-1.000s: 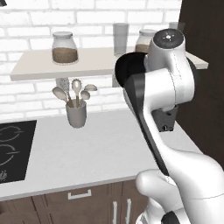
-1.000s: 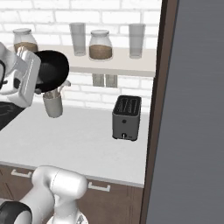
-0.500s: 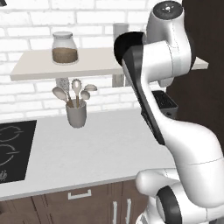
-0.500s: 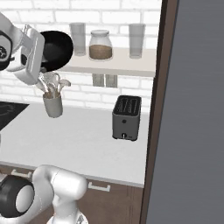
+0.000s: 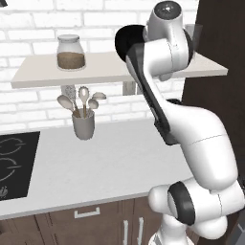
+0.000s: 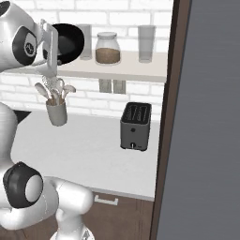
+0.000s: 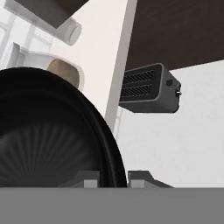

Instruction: Pick up the bowls on the counter and stack them on top of one another in the open cabinet. Place the smaller bowl on top of the larger bowl.

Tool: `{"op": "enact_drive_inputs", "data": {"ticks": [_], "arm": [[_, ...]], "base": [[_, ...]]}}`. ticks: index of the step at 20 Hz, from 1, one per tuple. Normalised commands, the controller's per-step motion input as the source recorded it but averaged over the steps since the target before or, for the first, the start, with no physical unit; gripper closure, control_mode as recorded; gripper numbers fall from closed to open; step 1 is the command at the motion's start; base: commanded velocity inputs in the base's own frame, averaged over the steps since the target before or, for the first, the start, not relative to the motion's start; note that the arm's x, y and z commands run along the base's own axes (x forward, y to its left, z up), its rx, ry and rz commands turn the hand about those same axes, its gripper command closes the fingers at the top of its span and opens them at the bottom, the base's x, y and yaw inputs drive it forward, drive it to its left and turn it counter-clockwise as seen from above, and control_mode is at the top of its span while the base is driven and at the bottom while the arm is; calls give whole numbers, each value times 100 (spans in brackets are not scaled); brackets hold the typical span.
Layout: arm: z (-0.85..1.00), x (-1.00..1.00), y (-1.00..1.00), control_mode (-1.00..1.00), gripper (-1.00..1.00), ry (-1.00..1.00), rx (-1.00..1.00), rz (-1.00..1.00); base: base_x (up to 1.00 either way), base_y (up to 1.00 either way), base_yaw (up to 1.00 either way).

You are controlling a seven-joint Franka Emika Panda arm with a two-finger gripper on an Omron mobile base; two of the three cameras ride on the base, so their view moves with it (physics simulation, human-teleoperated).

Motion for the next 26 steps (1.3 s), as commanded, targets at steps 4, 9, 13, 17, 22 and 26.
{"op": "enact_drive_inputs", "data": {"ticks": [4,9,13,17,22,26], "arm": [[0,71,16,-100,100,-1,-1,8],[-8,55,30,-100,100,1,-1,5],[-30,51,32,-100,100,1,-2,3],[-24,47,23,-100,100,0,-1,1],[-30,28,27,-100,100,1,-4,0],[-16,20,15,-100,100,2,-2,0]], "base": [[0,0,0],[0,0,0],[0,0,0],[0,0,0],[0,0,0],[0,0,0]]}}
